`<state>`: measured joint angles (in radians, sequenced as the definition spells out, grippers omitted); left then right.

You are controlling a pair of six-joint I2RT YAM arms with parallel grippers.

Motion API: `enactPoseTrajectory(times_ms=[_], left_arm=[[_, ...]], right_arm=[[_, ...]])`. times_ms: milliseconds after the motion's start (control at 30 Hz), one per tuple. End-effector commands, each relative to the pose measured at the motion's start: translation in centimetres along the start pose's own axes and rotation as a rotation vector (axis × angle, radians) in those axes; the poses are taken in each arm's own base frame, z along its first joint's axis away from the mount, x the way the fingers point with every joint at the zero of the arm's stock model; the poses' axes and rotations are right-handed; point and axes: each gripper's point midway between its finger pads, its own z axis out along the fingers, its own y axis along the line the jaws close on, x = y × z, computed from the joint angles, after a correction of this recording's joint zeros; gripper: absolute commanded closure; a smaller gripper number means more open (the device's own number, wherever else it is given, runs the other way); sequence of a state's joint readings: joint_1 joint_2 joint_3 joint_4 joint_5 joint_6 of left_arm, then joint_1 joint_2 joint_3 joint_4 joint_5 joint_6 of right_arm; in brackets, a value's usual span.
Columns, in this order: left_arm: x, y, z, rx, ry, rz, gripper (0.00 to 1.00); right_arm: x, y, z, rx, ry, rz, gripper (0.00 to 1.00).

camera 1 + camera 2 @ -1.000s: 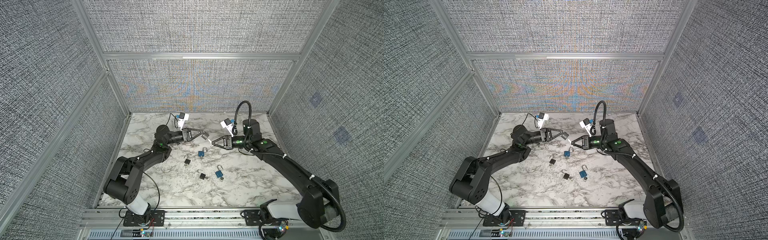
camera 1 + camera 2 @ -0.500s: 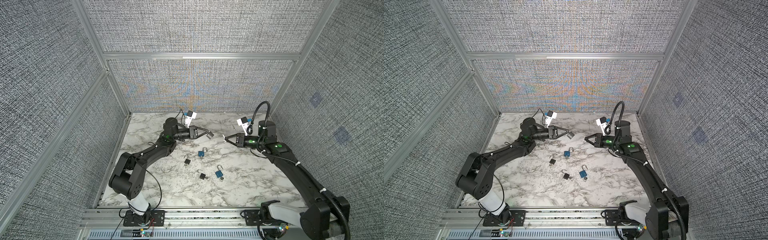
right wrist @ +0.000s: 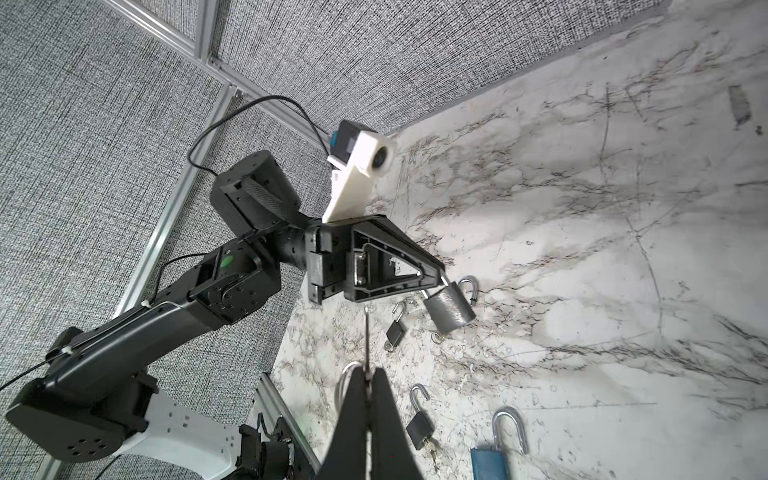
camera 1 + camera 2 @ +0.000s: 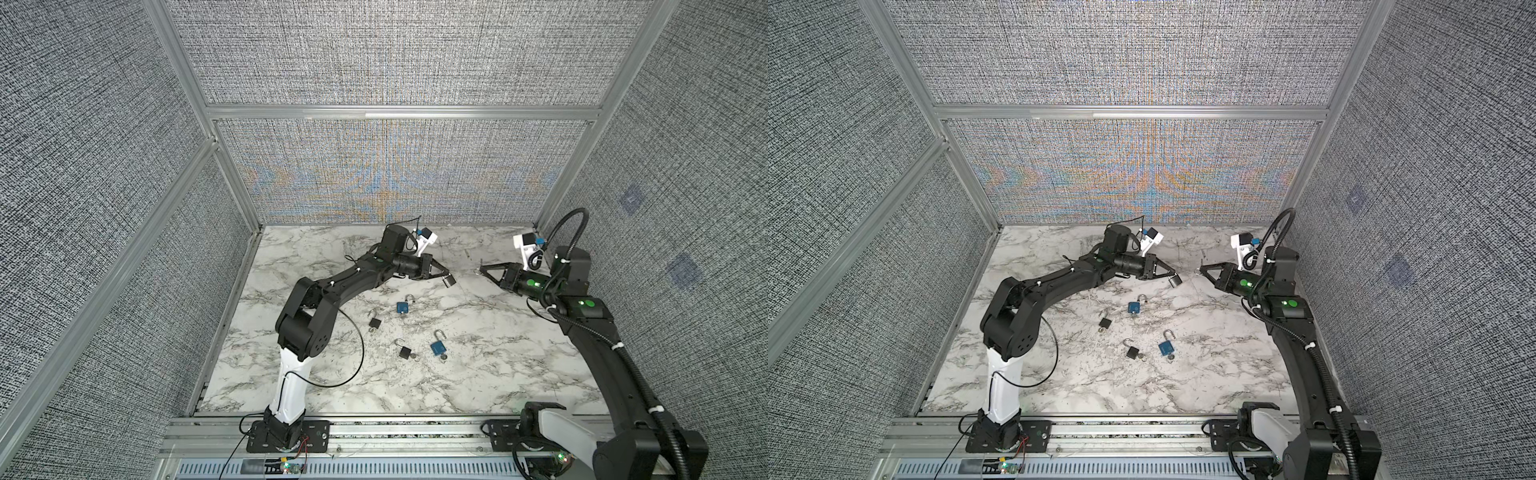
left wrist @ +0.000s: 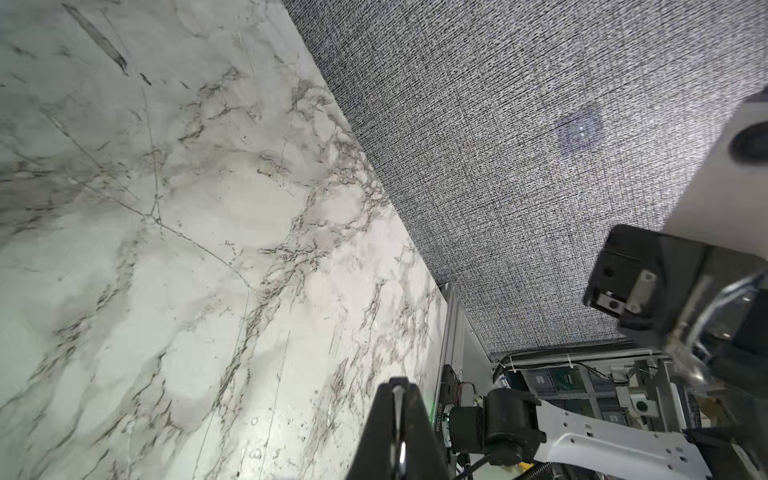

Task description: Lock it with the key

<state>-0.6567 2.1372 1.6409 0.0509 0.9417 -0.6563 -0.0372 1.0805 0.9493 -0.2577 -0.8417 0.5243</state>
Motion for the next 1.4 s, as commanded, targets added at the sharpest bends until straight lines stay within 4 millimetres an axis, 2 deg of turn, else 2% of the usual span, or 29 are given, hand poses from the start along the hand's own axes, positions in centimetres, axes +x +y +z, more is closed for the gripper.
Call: enactPoseTrajectory(times_ms=[0, 100, 133, 200, 467, 800, 1200, 1233, 1300, 1367], left_arm=[[0.5, 0.9, 1.7, -0.019, 0.061, 0.001, 1.00], [0.7, 2.5, 3.6, -0.053, 0.103, -0.013, 1.00], [0.8, 3.2, 4.0, -0.068, 0.114, -0.020, 1.00], [0.9, 4.3, 4.8, -0.087, 0.134, -0.034, 1.00], [1.7, 7.9, 7.0, -0.140, 0.190, -0.074, 1.00], [3.0, 11.1, 8.2, -0.174, 0.215, -0.119, 1.00], [3.8, 13.1, 8.6, -0.207, 0.221, -0.139, 1.00], [3.8, 13.1, 8.6, -0.210, 0.220, -0.138, 0.98], [3.8, 13.5, 8.5, -0.236, 0.215, -0.137, 0.85], [3.7, 14.0, 8.3, -0.259, 0.208, -0.135, 0.81]], right_arm=[[0.4, -0.6, -0.4, 0.018, -0.001, 0.024, 1.00], [0.0, -0.7, -0.6, 0.021, -0.016, 0.020, 1.00], [0.8, -1.6, -0.3, 0.031, 0.001, 0.042, 1.00], [1.0, -2.1, -0.1, 0.037, 0.008, 0.053, 1.00], [1.5, -3.5, 0.8, 0.051, 0.026, 0.076, 1.00], [2.1, -5.4, 1.5, 0.096, 0.041, 0.089, 1.00], [2.1, -6.6, 2.3, 0.109, 0.056, 0.118, 1.00], [2.1, -6.6, 2.3, 0.107, 0.055, 0.118, 1.00], [1.9, -6.6, 2.3, 0.109, 0.053, 0.119, 1.00], [2.0, -6.7, 2.4, 0.111, 0.055, 0.121, 1.00]])
